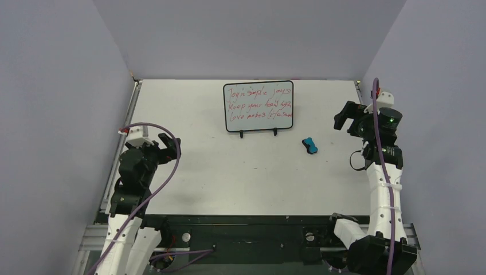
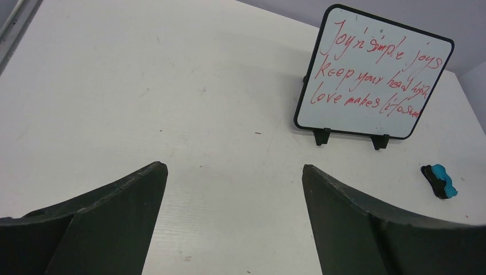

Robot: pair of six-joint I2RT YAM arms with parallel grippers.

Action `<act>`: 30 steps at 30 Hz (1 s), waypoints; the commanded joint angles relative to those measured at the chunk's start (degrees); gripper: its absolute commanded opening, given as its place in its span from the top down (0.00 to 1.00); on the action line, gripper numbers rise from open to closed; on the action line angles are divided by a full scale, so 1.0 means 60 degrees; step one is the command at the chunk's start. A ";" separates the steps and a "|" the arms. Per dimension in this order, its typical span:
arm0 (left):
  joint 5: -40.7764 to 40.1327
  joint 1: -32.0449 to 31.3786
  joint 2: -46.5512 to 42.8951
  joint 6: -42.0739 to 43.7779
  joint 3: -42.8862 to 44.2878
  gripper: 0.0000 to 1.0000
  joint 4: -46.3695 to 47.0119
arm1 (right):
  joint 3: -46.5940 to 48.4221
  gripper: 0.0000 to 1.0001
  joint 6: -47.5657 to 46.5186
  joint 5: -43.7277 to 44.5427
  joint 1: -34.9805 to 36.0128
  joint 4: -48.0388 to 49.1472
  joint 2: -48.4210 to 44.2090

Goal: Erase the whiteboard
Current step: Pick up the whiteboard eraser from the center of the board.

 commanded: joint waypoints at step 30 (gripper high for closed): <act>-0.0410 -0.0025 0.0147 0.0209 -0.0215 0.13 0.0990 | 0.2014 0.03 -0.4393 0.2473 0.3539 -0.1305 0.4737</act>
